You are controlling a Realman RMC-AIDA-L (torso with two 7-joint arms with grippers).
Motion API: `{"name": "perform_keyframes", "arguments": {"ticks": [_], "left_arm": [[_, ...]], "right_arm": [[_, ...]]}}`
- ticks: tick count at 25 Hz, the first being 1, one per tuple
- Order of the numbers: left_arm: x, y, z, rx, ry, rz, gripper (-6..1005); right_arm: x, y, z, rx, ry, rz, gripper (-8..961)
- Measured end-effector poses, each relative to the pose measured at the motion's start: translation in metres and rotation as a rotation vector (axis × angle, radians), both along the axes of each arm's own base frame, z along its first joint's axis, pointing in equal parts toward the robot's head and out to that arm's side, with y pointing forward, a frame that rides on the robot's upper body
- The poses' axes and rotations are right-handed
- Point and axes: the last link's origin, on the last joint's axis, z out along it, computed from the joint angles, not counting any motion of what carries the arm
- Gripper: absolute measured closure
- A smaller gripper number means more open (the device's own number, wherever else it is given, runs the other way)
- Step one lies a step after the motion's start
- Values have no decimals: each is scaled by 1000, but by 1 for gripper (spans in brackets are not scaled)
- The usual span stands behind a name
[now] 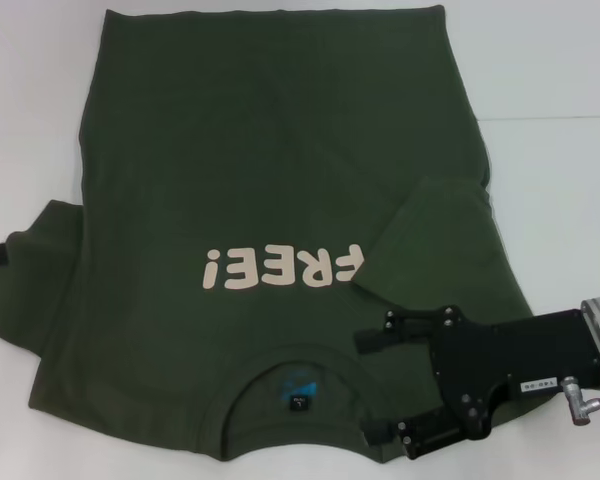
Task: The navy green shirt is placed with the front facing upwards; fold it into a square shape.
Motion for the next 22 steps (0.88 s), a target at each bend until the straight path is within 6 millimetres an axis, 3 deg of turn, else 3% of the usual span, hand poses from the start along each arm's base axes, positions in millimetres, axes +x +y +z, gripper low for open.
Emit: {"name": "perform_keyframes", "arguments": {"ticks": [7,13,22], "left_arm": [[24,43,-16,-150,141,219,66],[33,58,-27,-202,267,302,67],[9,60,-31,-198,252,409,69]], "right_arm": [[0,0,-4,-14,3,-8,8],[1,-2,-7,-23,12,-20,8],[1,-1,-10,-29,17,-29,9]]}}
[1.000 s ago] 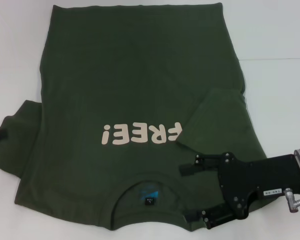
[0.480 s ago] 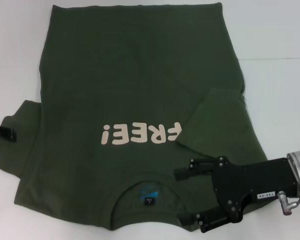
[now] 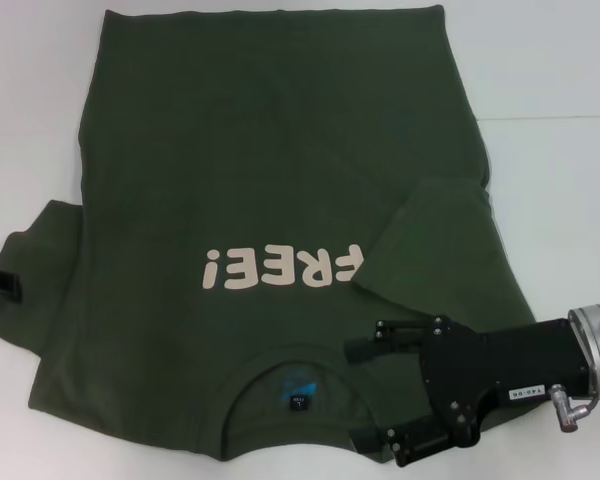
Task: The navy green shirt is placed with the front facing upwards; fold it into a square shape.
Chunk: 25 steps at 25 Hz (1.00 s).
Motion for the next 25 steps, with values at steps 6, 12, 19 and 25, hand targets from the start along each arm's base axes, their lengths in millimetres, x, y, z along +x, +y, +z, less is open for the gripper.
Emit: {"name": "perform_keyframes", "arguments": {"ticks": [6,12,19,25], "left_arm": [[-7,1,-8,6,-6,19,70],[-7,6,-15,3,-11,16,71],[-6,9,-15,12,-6,9,154],[-8,11,-17,20,-2,8,177]], "right_arm": [[-3,3,-1,1,0,6,9],[-5,5,-2,-6,-3,10,10],[-5,6,-3,-2,-7,3,10],[-5,8,-4,5,-11,2,11]]}}
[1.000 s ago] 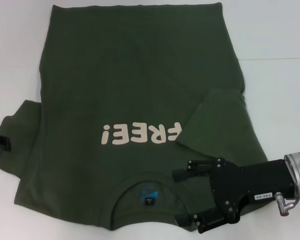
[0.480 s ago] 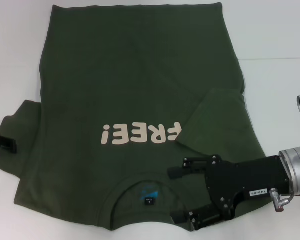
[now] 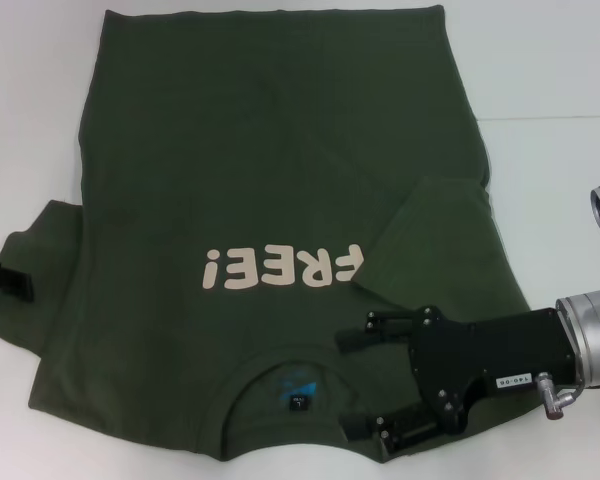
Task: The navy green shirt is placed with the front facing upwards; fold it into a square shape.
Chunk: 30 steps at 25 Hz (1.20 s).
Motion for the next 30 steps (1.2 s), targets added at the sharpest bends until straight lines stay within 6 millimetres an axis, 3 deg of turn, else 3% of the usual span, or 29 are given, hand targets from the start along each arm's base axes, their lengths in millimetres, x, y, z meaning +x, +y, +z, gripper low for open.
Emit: {"name": "perform_keyframes", "arguments": {"ticks": [30], "left_arm": [[0,4,-4,-7,20,-13,219]], "right_arm": [[-2,6,0,10,-11,-9,12]]}}
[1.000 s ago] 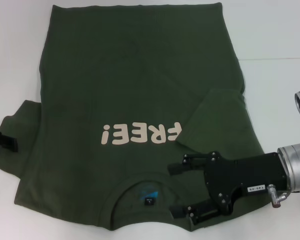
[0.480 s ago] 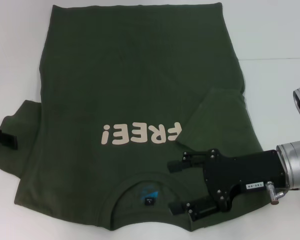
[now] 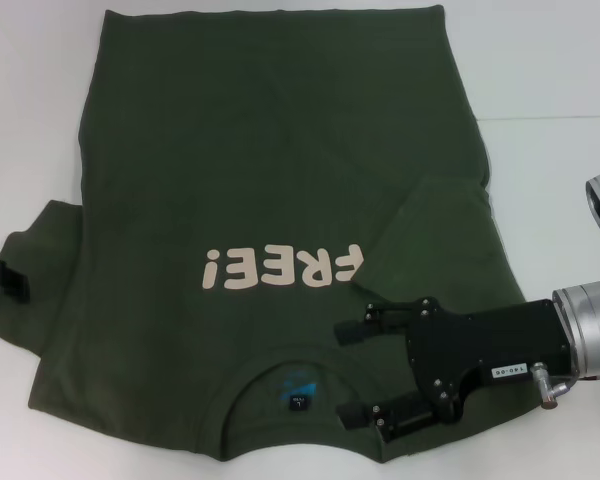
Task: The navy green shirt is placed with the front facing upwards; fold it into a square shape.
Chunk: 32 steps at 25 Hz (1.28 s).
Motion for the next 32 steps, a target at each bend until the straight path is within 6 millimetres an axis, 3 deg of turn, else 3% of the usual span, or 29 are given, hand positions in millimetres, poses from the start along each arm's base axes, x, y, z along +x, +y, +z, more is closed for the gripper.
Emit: {"name": "perform_keyframes", "arguments": {"ticks": [7,12,17,32], "left_arm": [[-1,1,1,7,8,-9,448],[0,1,5,13,9,-11,714],[-1,0,5,15,10,-6,632],[-2,0,4,16,13,-10,252]], "right_arm": [[0,0,0,-2,0,-5,11],[0,0,0,-2,-1,-7,11],[0,1,1,-6,-2,-18,11],[-2,4,0,-4,-6,-24,11]]}}
